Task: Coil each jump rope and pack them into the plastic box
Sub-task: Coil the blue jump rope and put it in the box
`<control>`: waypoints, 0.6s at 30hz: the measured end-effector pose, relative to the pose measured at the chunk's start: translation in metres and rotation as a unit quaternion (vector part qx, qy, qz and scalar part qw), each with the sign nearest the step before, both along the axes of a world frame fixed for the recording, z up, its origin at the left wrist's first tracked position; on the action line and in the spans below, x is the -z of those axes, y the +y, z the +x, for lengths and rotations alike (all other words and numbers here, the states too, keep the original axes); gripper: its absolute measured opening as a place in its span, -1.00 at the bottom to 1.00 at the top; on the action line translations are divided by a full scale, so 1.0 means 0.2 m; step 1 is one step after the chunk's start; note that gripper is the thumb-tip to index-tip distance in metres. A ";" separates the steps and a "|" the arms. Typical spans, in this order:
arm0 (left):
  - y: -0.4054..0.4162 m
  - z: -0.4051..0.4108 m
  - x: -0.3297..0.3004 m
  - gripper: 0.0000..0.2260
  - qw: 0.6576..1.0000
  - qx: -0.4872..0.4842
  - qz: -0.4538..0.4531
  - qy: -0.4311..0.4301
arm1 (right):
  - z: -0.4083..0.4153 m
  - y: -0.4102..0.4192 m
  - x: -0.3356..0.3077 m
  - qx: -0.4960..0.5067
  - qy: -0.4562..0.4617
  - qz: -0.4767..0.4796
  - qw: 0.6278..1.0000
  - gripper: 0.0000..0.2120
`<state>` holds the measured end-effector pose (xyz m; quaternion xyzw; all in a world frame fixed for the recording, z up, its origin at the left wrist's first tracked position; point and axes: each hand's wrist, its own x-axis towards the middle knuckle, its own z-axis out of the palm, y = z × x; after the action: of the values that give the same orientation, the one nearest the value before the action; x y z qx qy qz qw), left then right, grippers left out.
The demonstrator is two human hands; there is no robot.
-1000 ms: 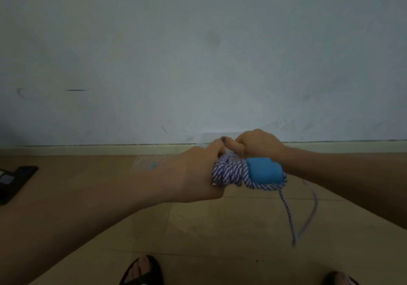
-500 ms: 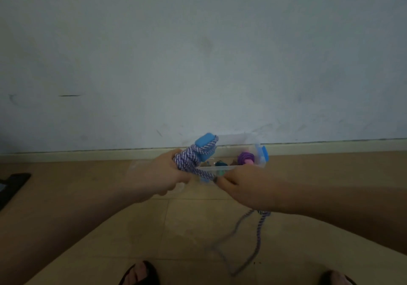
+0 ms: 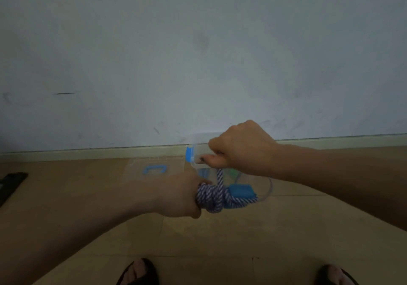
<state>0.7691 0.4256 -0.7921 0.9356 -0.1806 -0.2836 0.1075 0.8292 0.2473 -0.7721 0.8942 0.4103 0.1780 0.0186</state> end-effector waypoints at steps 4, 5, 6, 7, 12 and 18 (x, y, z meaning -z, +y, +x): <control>-0.02 -0.01 -0.13 -0.76 0.996 0.037 -0.035 -0.068 | 0.06 -0.07 0.11 0.080 0.128 0.063 0.987 -0.47; -0.01 -0.01 -0.16 -0.80 0.995 0.019 -0.070 -0.068 | 0.06 -0.09 0.15 0.106 0.200 0.091 0.970 -0.55; -0.01 -0.01 -0.17 -0.85 0.990 -0.021 -0.130 -0.050 | 0.06 -0.10 0.19 0.115 0.273 0.126 0.947 -0.68; 0.01 -0.02 -0.18 -0.80 0.975 -0.078 -0.206 -0.019 | 0.05 -0.10 0.23 0.110 0.324 0.158 0.926 -0.77; 0.03 0.01 -0.09 -0.73 0.848 -0.298 -0.425 0.109 | -0.03 -0.06 0.29 0.119 0.339 0.188 0.914 -0.76; 0.10 0.09 0.01 -0.72 0.828 -0.390 -0.390 0.106 | -0.11 -0.10 0.24 0.115 0.264 0.082 0.954 -0.61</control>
<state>0.7876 0.4453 -0.7942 0.7729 0.1164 -0.2211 0.5833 0.8069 0.2275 -0.8205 0.9489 0.2788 -0.0349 -0.1435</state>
